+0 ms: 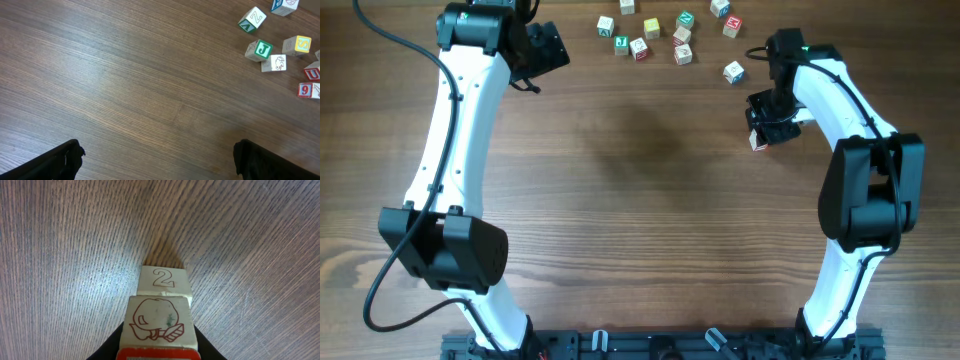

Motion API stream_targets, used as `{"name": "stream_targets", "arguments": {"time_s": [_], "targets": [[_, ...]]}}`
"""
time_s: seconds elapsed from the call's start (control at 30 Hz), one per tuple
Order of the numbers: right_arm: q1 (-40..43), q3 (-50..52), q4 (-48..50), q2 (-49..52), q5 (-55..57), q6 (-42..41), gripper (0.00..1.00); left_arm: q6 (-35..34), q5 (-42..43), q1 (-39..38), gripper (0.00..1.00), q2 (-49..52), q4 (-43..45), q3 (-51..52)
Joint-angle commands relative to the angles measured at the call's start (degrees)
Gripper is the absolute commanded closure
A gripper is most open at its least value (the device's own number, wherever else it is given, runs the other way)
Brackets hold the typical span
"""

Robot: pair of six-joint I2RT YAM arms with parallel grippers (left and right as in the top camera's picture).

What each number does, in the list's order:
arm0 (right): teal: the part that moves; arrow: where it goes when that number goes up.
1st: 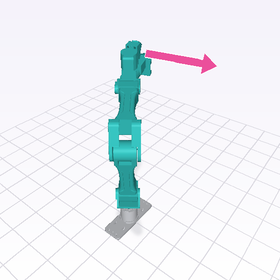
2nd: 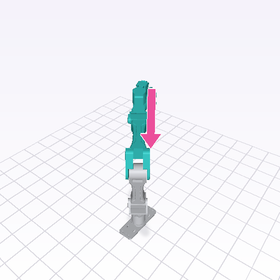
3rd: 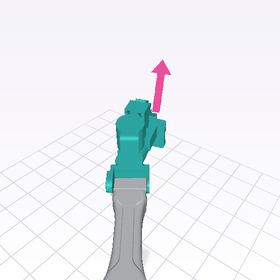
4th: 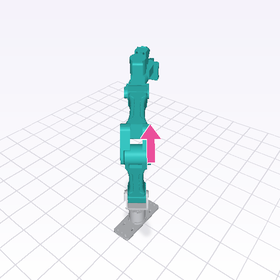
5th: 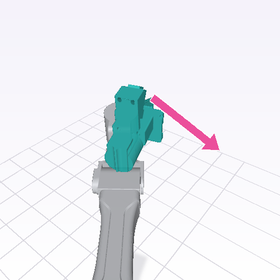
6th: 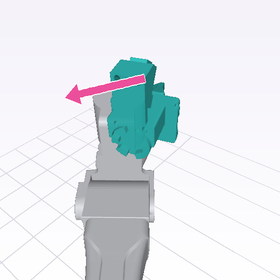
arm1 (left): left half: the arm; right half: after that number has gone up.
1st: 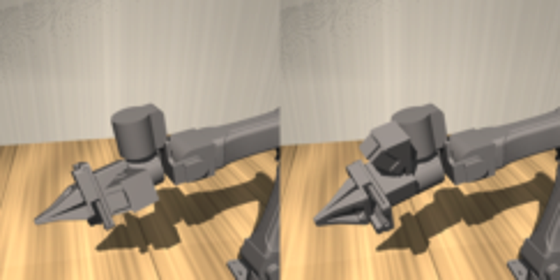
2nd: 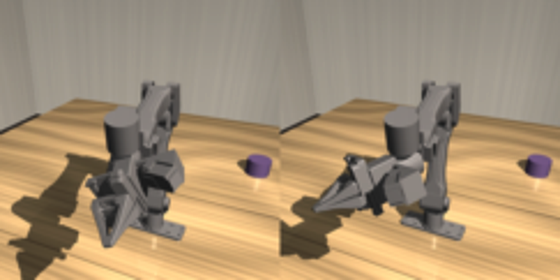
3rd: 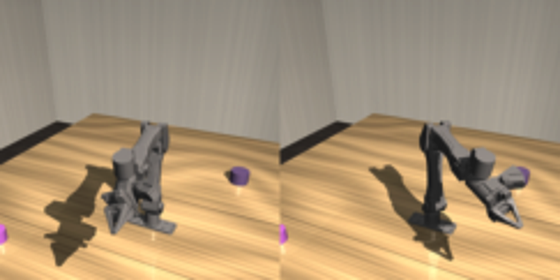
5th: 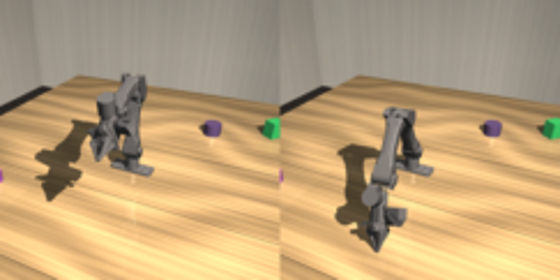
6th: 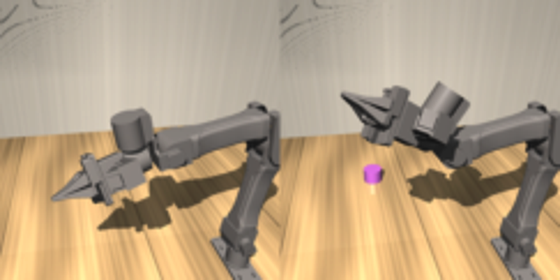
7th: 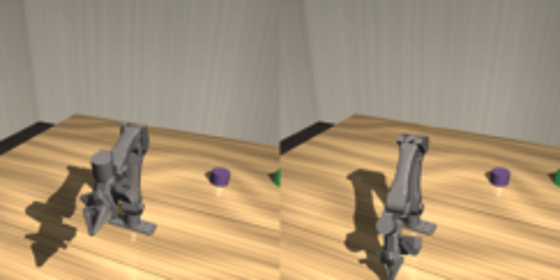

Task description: Form a tower

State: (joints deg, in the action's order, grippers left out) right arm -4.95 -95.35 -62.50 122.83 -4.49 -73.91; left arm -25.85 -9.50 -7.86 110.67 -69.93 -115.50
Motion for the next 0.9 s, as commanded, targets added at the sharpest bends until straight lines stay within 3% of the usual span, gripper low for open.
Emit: {"name": "stream_targets", "arguments": {"time_s": [0.0, 0.27, 0.37, 0.43, 0.7, 0.87], "targets": [[-0.33, 0.33, -0.22, -1.33, 0.57, -1.2, 0.75, -0.13, 0.26, 0.11, 0.0, -1.44, 0.02, 0.09], [-0.33, 0.33, -0.68, -1.33, 0.61, -1.22, 0.74, -0.13, 0.26, 0.11, 0.0, -1.44, 0.02, 0.09], [-0.33, 0.33, -0.55, -1.33, 0.61, -1.07, 0.56, -0.13, 0.26, 0.11, 0.0, -1.44, 0.02, 0.09], [-0.33, 0.33, -0.5, -1.33, 0.61, -1.07, 0.38, -0.13, 0.26, 0.09, 0.0, -1.42, 0.02, 0.09], [-0.33, 0.33, -0.44, -1.46, 0.55, 0.98, 0.0, -0.13, 0.26, 0.11, 0.0, -1.42, 0.02, 0.09], [-0.33, 0.31, -0.31, -3.96, 0.5, 4.59, 0.0, -0.13, 0.26, 0.09, 0.0, -1.42, 0.0, 0.09]]}}
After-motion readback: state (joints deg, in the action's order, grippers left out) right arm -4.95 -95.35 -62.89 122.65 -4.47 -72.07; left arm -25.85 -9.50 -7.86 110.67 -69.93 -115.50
